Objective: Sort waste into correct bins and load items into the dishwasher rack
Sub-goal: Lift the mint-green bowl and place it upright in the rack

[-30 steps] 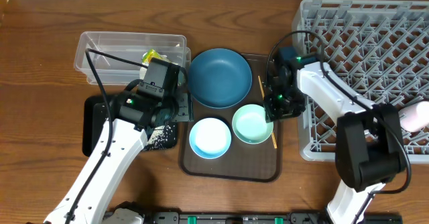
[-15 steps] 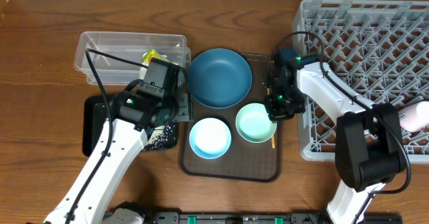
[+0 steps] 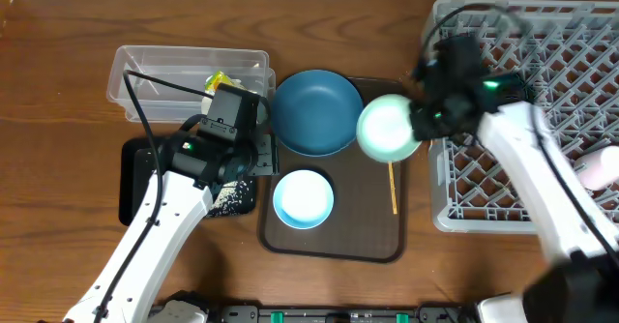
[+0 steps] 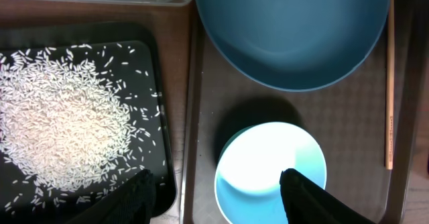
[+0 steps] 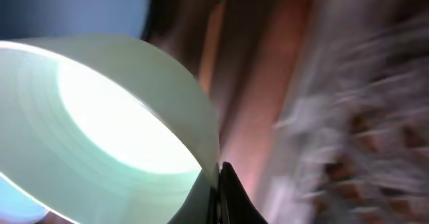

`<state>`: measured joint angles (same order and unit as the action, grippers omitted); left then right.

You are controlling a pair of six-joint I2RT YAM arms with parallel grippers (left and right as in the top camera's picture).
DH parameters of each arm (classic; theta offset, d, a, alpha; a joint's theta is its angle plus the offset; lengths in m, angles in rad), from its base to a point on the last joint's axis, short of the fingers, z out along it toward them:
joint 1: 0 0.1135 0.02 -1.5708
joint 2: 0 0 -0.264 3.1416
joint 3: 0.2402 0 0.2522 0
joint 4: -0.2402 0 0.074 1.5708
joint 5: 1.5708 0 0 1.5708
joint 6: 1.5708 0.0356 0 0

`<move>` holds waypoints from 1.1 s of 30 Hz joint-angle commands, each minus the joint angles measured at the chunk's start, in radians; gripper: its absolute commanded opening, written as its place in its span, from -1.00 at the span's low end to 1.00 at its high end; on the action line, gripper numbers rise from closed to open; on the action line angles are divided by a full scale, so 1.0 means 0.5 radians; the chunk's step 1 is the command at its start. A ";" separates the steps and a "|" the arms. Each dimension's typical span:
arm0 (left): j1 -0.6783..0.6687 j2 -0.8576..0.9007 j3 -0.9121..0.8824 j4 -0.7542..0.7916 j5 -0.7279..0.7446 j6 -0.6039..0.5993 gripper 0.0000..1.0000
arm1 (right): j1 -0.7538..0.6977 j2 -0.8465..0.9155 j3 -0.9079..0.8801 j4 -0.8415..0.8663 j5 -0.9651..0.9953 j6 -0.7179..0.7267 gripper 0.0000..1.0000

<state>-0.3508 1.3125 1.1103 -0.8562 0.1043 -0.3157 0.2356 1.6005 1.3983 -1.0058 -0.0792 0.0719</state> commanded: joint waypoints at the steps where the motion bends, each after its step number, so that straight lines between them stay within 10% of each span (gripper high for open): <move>1: -0.003 -0.010 0.013 -0.005 -0.024 0.017 0.26 | -0.090 -0.142 0.033 0.079 0.520 -0.018 -0.98; 16: -0.003 -0.010 0.013 -0.005 -0.024 0.016 0.26 | -0.488 -0.153 0.029 0.801 1.758 -0.026 -0.98; 33: -0.003 -0.010 0.013 -0.007 -0.024 0.015 0.26 | -1.238 0.045 0.029 1.724 1.790 -0.847 -0.97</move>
<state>-0.3508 1.3125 1.1103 -0.8570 0.1043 -0.3157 -0.3370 1.5795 1.4063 -0.1738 0.7948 -0.2222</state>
